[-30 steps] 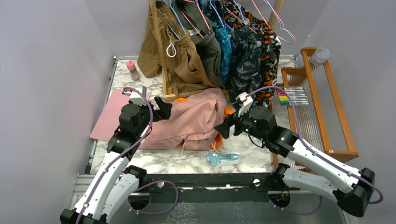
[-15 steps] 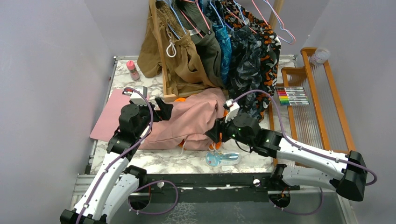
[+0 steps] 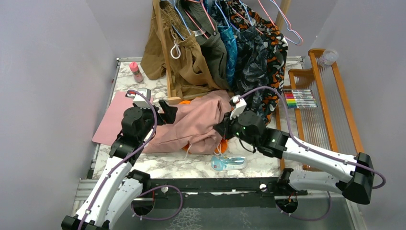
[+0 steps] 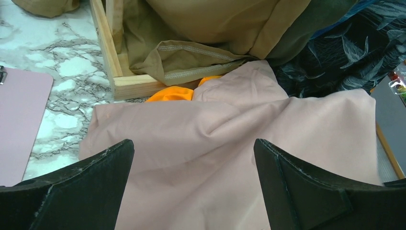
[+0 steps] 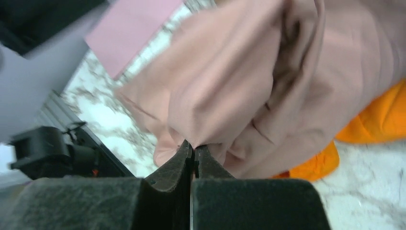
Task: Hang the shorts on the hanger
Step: Adjust the shorts at the center of the board.
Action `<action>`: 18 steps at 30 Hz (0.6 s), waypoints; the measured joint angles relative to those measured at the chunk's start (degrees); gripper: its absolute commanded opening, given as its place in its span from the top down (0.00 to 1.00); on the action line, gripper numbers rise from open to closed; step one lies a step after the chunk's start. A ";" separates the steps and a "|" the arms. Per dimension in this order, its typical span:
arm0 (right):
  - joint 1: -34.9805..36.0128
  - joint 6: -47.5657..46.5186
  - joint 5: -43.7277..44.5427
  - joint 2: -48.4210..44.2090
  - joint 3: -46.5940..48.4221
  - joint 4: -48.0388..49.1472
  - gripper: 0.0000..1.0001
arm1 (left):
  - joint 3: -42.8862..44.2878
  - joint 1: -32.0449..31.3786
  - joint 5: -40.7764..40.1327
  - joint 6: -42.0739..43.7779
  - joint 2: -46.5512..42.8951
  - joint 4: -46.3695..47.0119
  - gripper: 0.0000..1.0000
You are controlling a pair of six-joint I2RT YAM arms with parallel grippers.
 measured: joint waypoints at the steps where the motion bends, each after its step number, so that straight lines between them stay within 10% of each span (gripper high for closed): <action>1: 0.00 -0.98 -0.22 0.15 1.57 0.00 0.99 | 0.00 0.00 -0.02 0.04 -0.07 -0.02 0.04; 14: 2.60 -9.11 -24.74 18.18 26.99 4.15 0.99 | 3.21 -0.07 -24.15 -1.49 -0.68 -10.80 0.04; 18: 6.10 -10.01 -29.70 25.73 25.68 1.16 0.51 | 4.61 -0.07 -32.70 -3.43 -1.27 -14.75 0.04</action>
